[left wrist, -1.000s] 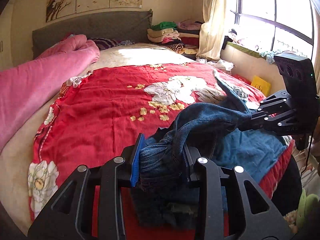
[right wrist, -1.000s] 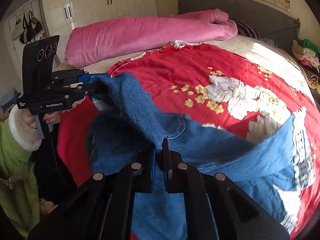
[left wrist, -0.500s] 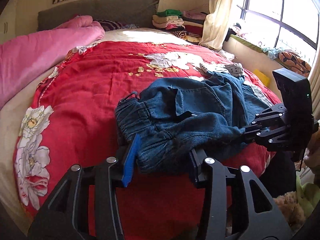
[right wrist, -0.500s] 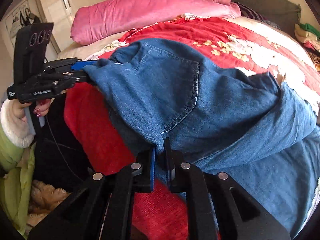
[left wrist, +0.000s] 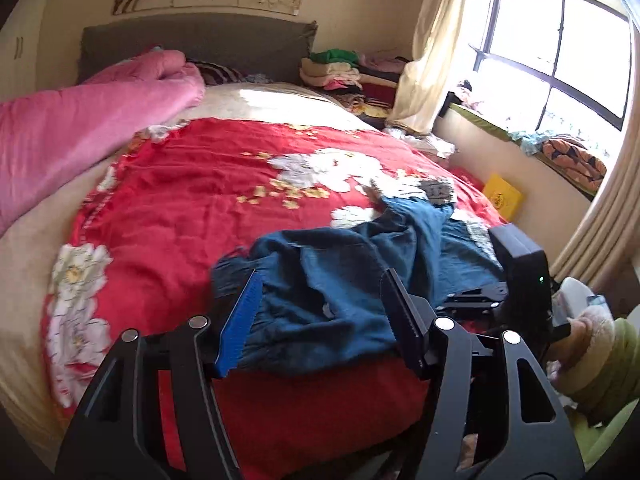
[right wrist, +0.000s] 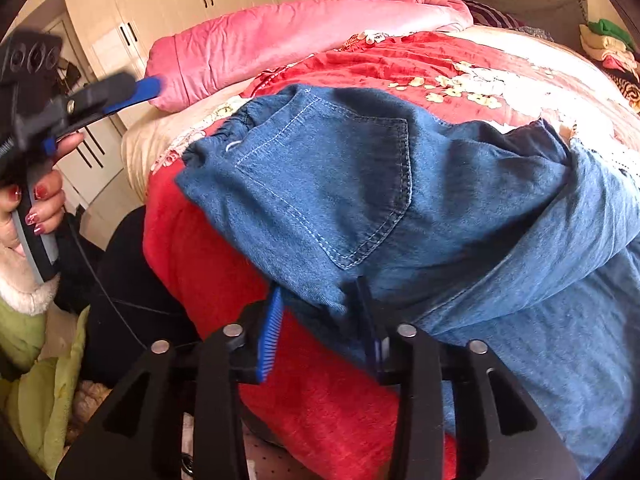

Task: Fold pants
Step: 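Lift the waistband with both tools and flip the pants over, then open both tools to release the pants onto the bed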

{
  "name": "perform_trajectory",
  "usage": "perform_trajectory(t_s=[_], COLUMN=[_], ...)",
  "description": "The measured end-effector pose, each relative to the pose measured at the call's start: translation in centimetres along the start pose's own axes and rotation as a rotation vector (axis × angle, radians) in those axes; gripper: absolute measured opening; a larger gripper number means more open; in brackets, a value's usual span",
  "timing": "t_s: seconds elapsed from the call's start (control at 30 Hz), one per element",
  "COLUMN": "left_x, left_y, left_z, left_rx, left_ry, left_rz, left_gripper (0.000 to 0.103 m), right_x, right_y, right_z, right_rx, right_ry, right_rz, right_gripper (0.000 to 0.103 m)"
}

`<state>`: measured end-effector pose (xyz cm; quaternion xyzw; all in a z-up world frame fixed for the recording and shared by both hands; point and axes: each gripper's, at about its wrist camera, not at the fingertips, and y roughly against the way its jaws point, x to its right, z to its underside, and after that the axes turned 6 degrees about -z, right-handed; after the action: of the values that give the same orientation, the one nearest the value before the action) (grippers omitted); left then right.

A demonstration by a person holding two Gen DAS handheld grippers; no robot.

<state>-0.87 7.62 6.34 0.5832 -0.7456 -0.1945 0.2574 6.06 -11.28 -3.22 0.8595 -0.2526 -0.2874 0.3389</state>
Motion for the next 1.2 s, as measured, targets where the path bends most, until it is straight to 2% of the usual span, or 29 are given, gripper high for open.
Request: perform_trajectory(t_s=[0.03, 0.1, 0.2, 0.27, 0.33, 0.4, 0.47, 0.53, 0.67, 0.73, 0.8, 0.83, 0.9, 0.97, 1.1, 1.2], left_x=[0.6, 1.4, 0.8, 0.1, -0.5, -0.7, -0.9, -1.0, -0.9, -1.0, -0.9, -0.8, -0.3, 0.6, 3.3, 5.7], left_y=[-1.3, -4.7, -8.4, -9.6, -9.7, -9.5, -9.6, -9.5, -10.0, -9.9, -9.3, -8.6, -7.1, -5.6, -4.0, -5.0], left_z=[-0.1, 0.4, 3.0, 4.9, 5.8, 5.8, 5.8, 5.7, 5.7, 5.6, 5.3, 5.0, 4.1, 3.1, 0.9, -0.1], left_rx=[-0.028, -0.112, -0.226, -0.256, -0.238, -0.233, -0.235, -0.232, -0.227, -0.209, -0.191, -0.178, -0.145, -0.102, -0.036, -0.046], left_ry=[-0.007, -0.023, -0.009, -0.015, 0.002, 0.016, 0.017, 0.026, 0.034, 0.043, 0.056, 0.065, 0.064, 0.044, -0.009, -0.052], left_rz=[0.012, -0.008, -0.037, -0.079, -0.066, -0.06, -0.054, -0.044, -0.037, -0.031, -0.024, -0.011, -0.01, -0.016, 0.036, 0.092], left_gripper=[0.042, 0.022, 0.019, 0.019, 0.019, 0.019, 0.019, 0.019, 0.019, 0.019, 0.019, 0.021, 0.036, 0.044, 0.051, 0.053], right_x=[0.0, 0.2, 0.3, 0.1, 0.1, 0.4, 1.1, 2.9, 3.5, 3.6, 3.7, 3.8, 4.3, 5.4, 8.4, 11.2], right_y=[0.2, 1.0, 3.5, 5.0, 5.1, 3.9, 2.0, -0.6, -1.1, 0.1, 2.7, 4.2, 7.2, 9.6, 11.6, 12.5], right_z=[0.1, 0.2, 0.2, -0.2, -1.1, -1.8, -1.9, -1.4, -0.9, -0.7, -1.2, -1.3, -1.7, -2.3, -4.2, -5.1], right_rx=[-0.001, 0.004, 0.054, 0.109, 0.128, 0.1, 0.043, -0.053, -0.022, -0.005, 0.07, 0.108, 0.171, 0.215, 0.218, 0.213], right_ry=[-0.006, -0.033, -0.068, -0.062, -0.055, -0.057, -0.079, -0.147, -0.164, -0.188, -0.216, -0.216, -0.212, -0.22, -0.257, -0.301], right_rz=[-0.001, -0.009, -0.01, 0.009, 0.036, 0.048, 0.07, 0.118, 0.102, 0.068, 0.023, 0.027, 0.085, 0.14, 0.267, 0.289], right_gripper=[0.038, 0.038, 0.038, 0.04, 0.042, 0.042, 0.042, 0.042, 0.042, 0.042, 0.042, 0.044, 0.05, 0.055, 0.059, 0.066])
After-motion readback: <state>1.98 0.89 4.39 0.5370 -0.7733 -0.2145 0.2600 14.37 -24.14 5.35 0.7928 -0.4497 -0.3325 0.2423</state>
